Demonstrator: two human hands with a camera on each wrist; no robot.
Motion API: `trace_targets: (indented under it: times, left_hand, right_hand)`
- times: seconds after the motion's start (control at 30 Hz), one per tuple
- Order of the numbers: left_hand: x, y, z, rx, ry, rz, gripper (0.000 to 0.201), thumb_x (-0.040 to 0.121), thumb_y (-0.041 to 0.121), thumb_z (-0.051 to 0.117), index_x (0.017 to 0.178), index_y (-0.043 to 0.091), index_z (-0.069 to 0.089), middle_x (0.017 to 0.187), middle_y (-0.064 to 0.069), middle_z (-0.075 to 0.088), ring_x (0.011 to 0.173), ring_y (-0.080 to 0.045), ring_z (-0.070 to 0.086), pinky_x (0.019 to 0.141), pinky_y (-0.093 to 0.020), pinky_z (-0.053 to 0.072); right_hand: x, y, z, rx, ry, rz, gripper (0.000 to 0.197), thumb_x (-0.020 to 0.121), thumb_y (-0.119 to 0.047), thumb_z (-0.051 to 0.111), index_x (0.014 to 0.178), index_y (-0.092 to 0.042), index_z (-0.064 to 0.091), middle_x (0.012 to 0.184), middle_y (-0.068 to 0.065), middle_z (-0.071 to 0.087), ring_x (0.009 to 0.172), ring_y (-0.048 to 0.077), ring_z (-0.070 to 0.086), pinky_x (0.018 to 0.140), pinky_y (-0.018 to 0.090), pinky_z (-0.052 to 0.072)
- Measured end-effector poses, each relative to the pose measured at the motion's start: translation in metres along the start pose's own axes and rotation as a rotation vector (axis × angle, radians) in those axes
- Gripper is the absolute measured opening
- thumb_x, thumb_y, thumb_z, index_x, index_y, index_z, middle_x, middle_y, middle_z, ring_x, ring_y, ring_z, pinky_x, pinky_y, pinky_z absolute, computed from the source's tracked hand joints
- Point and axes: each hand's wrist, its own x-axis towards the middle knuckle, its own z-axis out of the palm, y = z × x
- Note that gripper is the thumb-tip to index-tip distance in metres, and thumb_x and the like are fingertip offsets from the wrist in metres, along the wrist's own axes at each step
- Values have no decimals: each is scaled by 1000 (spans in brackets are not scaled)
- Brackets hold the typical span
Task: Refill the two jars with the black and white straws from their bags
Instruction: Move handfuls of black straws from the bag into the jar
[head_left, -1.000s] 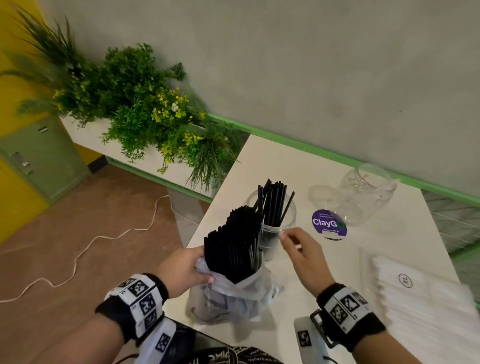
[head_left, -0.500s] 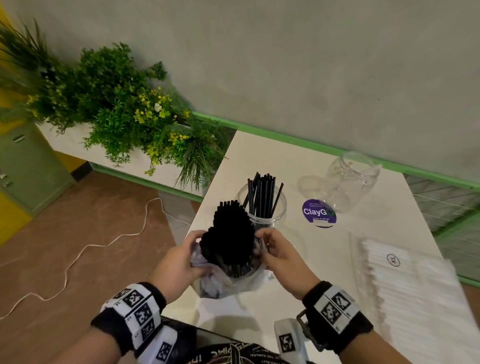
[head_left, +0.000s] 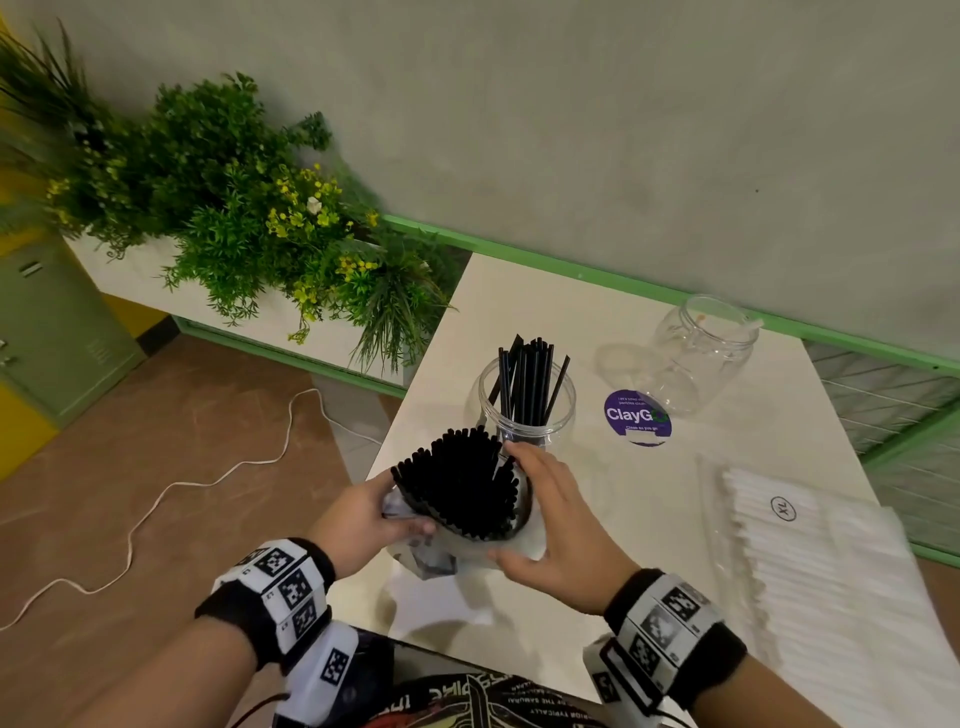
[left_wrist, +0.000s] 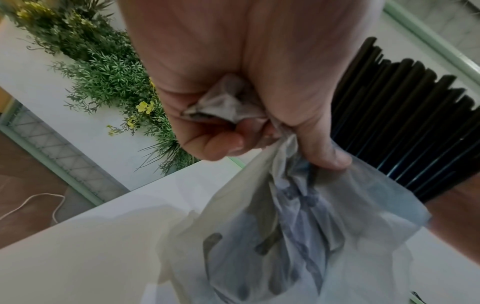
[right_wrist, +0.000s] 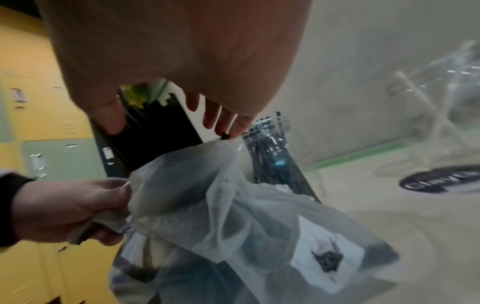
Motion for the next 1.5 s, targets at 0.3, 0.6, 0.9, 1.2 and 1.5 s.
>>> trace_targets:
  times: [0.3, 0.6, 0.9, 1.2, 1.5]
  left_hand:
    - [4, 3, -2, 20, -12, -3, 47, 68, 33, 83, 100, 45, 50, 100, 16, 67, 97, -7, 62, 78, -22, 46]
    - [6, 5, -7, 108, -10, 11, 50, 70, 40, 80, 110, 36, 50, 99, 11, 66, 95, -9, 61, 72, -19, 45]
    - [13, 6, -6, 93, 1, 39, 51, 71, 39, 80, 110, 41, 46, 99, 19, 64, 98, -8, 60, 73, -16, 43]
    - [11, 10, -6, 52, -10, 39, 54, 59, 61, 72, 105, 50, 45, 105, 13, 68, 98, -7, 62, 86, -30, 50]
    - [9, 15, -6, 46, -4, 40, 49, 73, 40, 78, 110, 45, 46, 101, 22, 63, 102, -8, 60, 85, -25, 48]
  right_hand:
    - [33, -2, 21, -112, 86, -3, 61, 76, -45, 75, 125, -16, 53, 117, -5, 55, 103, 9, 44, 91, 18, 31]
    - [40, -8, 13, 227, 202, 145, 42, 64, -35, 87, 79, -32, 48, 81, -11, 51, 83, 15, 49, 73, 23, 40]
    - [50, -36, -20, 521, 250, 152, 27, 75, -34, 79, 82, -22, 56, 73, -9, 60, 73, 12, 60, 71, 22, 47]
    - [66, -57, -40, 503, 584, -3, 47, 90, 1, 58, 117, -32, 38, 83, 2, 65, 85, 21, 64, 86, 30, 51]
    - [82, -76, -68, 511, 583, -91, 68, 89, 4, 55, 134, -41, 32, 89, -7, 58, 86, 21, 66, 88, 53, 51]
